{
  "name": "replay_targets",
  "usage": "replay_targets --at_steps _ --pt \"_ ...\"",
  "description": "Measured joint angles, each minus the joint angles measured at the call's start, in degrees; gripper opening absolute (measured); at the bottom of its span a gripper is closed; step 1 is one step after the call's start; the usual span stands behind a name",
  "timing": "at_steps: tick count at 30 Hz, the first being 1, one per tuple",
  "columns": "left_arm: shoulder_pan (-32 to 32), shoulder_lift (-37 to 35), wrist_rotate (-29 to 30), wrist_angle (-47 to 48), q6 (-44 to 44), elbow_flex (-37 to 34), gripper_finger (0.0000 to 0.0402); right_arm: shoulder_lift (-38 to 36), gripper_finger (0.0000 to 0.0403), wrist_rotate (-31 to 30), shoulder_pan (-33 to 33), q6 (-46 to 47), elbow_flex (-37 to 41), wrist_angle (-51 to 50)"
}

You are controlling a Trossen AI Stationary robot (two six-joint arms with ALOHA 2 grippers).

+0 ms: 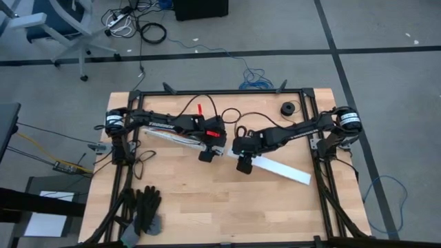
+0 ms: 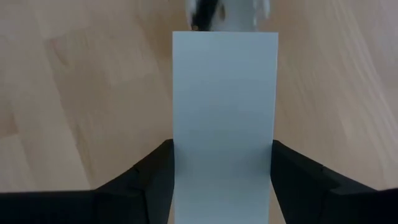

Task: Ziptie cables
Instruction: Close the white cable duct

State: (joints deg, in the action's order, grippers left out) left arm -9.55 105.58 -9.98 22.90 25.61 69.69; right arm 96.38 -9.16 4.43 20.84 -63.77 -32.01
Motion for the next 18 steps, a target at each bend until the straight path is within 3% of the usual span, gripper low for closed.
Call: replay_targets --at_steps 18 --pt "-0.6 0.2 0.1 0.8 1.0 -0.3 0.0278 0.5 0.0213 3.4 -2.6 -1.7 0.0 4.0"
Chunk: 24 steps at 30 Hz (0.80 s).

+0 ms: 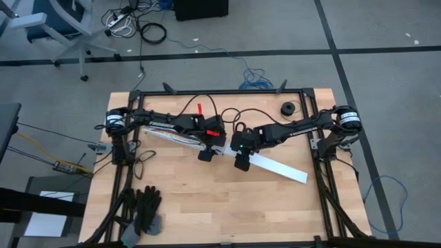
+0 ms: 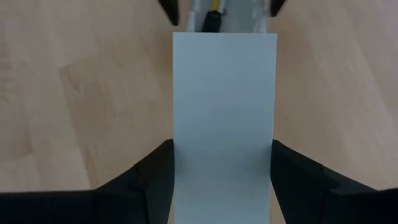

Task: Ziptie cables
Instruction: Close the white cable duct

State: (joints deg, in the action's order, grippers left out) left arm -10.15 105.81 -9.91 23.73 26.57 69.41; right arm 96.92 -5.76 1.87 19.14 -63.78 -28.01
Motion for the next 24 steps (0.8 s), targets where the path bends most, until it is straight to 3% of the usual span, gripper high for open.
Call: replay_targets --at_steps 14,24 --pt "0.0 1.7 0.2 -0.5 0.2 0.0 0.0239 3.1 0.0213 -1.6 0.0 -1.9 0.0 2.5" --pt "0.0 1.7 0.2 -2.2 0.2 0.0 0.0236 3.3 0.0213 -3.0 -0.9 -2.9 0.0 2.8"
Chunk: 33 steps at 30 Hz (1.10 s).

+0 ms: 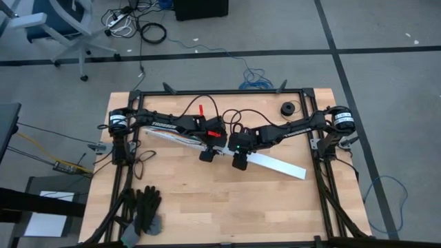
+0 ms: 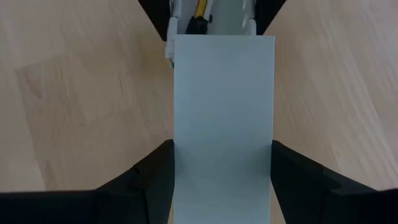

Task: Ziptie cables
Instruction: Close the white cable duct

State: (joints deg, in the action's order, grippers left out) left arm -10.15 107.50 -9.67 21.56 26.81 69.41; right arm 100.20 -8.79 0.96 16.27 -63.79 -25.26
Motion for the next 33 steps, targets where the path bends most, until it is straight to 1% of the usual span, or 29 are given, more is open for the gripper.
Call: replay_targets --at_steps 7,9,14,19,22,33 --pt "0.0 0.0 0.0 -0.5 0.0 0.0 0.0236 0.0 0.0213 0.0 -0.8 0.0 0.0 0.0" --pt "0.0 0.0 0.0 -0.8 0.0 0.0 0.0236 0.0 0.0213 1.2 -1.0 0.0 0.0 0.1" --pt "0.0 0.0 0.0 -1.3 0.0 0.0 0.0228 0.0 0.0213 1.5 -1.0 0.0 0.0 0.3" --pt "0.0 0.0 0.0 -1.4 0.0 0.0 0.022 0.0 0.0213 2.7 -1.3 0.2 0.0 0.2" --pt "0.0 0.0 0.0 -1.6 -0.1 0.0 0.0218 0.0 0.0213 4.5 -1.8 0.6 0.0 0.1" --pt "0.0 0.0 0.0 -2.2 -0.2 0.0 0.0218 0.0 0.0213 3.8 -2.3 -0.3 0.0 -0.1"
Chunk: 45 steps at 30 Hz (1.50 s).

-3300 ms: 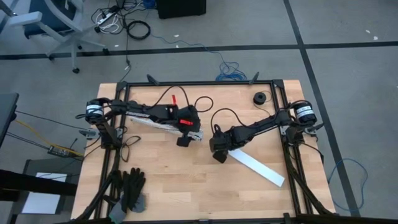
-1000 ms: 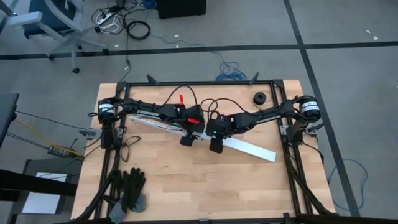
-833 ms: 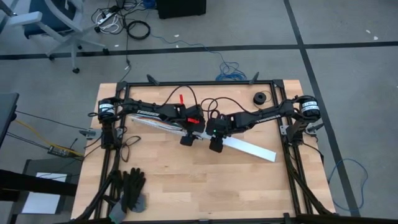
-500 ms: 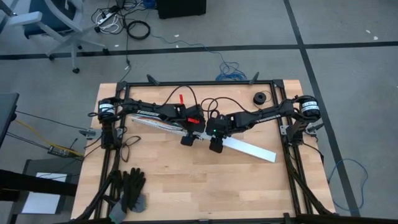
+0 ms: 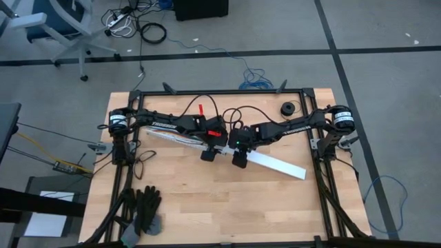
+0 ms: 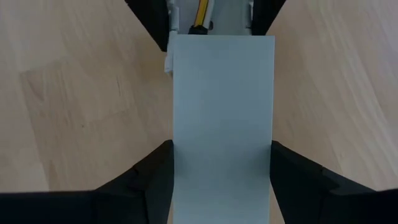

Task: Ziptie cables
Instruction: Close the white cable duct

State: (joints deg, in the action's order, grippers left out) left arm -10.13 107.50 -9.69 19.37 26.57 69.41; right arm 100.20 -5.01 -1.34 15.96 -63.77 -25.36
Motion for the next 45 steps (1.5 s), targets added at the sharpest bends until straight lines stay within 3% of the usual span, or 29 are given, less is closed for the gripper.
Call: replay_targets --at_steps 16,30,45 --pt "0.0 0.0 -0.1 0.0 -0.2 0.0 0.0218 2.3 0.0213 3.6 -0.3 0.8 -0.2 -0.2" --pt "0.0 0.2 0.0 -0.4 -0.3 0.0 0.0218 1.0 0.0213 1.8 -0.3 0.2 0.1 0.5" --pt "0.0 0.2 -0.3 0.0 -0.4 0.0 0.0218 0.9 0.0213 6.5 -1.8 -0.1 0.1 1.1"
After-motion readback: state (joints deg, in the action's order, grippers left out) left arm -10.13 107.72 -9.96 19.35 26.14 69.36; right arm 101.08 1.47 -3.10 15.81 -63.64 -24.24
